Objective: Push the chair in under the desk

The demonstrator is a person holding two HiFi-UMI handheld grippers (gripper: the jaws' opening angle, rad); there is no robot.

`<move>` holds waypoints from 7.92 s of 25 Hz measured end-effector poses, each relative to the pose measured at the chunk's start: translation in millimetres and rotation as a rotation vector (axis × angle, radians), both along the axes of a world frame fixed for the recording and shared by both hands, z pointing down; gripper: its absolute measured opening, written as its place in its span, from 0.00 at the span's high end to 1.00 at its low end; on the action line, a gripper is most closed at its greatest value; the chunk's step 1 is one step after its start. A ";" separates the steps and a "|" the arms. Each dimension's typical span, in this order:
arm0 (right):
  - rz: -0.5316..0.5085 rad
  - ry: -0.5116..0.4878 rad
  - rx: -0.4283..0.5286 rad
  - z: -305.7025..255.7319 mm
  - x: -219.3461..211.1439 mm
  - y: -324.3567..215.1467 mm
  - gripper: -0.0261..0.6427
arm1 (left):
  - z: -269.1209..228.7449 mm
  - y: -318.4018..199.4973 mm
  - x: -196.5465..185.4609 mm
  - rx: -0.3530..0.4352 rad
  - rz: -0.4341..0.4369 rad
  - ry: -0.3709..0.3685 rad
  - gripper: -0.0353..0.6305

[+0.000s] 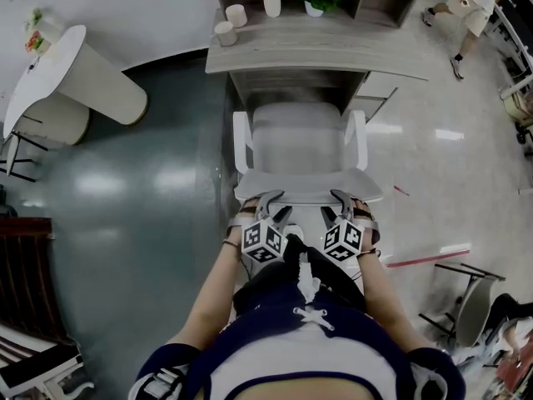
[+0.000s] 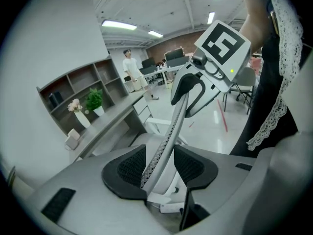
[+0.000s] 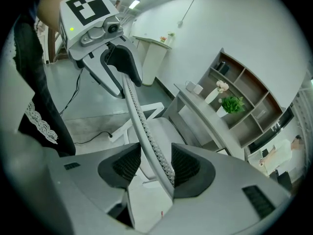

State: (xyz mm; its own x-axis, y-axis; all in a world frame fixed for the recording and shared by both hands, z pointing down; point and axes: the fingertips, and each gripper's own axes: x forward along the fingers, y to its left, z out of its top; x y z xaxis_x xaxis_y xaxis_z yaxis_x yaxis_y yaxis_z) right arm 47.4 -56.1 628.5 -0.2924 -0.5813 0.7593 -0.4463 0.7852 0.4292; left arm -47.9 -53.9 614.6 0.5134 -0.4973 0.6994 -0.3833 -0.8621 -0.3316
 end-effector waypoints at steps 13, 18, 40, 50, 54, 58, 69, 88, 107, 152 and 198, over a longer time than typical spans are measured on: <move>0.003 -0.002 0.027 0.2 -1.6 -17.9 0.70 | 1.1 -19.6 -1.1 -0.004 0.008 0.001 0.67; 0.006 0.001 0.021 -0.9 -2.7 -24.2 0.70 | -0.4 -25.8 -2.2 -0.014 0.010 0.002 0.66; 0.009 0.008 0.019 0.1 -5.2 -51.7 0.71 | 1.3 -55.2 -4.7 -0.020 0.023 -0.003 0.66; 0.009 0.009 0.020 -0.7 -7.3 -65.9 0.71 | 0.6 -70.7 -6.9 -0.018 0.026 -0.004 0.66; 0.007 0.009 0.022 -0.5 -7.6 -73.5 0.71 | 0.7 -78.5 -7.3 -0.017 0.028 -0.003 0.66; 0.003 0.008 0.026 0.3 -8.1 -79.3 0.71 | 1.9 -84.7 -7.9 -0.017 0.030 -0.004 0.66; -0.014 0.008 0.043 -1.3 -8.2 -92.1 0.71 | 2.0 -98.3 -7.6 -0.031 0.026 -0.011 0.66; -0.020 0.010 0.052 -2.8 -10.7 -107.2 0.71 | 1.2 -113.7 -10.1 -0.032 0.020 -0.009 0.66; -0.026 0.005 0.063 -2.6 -11.9 -127.4 0.71 | 2.3 -135.3 -11.3 -0.031 0.012 -0.014 0.66; -0.030 0.006 0.059 -5.0 -11.1 -169.2 0.71 | -0.7 -177.6 -10.2 -0.021 0.004 -0.009 0.65; -0.031 0.008 0.062 -5.3 -10.4 -212.0 0.71 | -1.6 -220.0 -9.6 -0.009 0.001 -0.004 0.65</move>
State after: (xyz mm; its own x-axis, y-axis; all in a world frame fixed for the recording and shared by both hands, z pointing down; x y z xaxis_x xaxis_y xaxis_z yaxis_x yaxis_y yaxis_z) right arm 37.0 -268.1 623.2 -0.3055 -0.6182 0.7242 -0.4183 0.7704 0.4812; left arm -57.5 -273.9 613.0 0.5111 -0.4906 0.7058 -0.3807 -0.8654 -0.3258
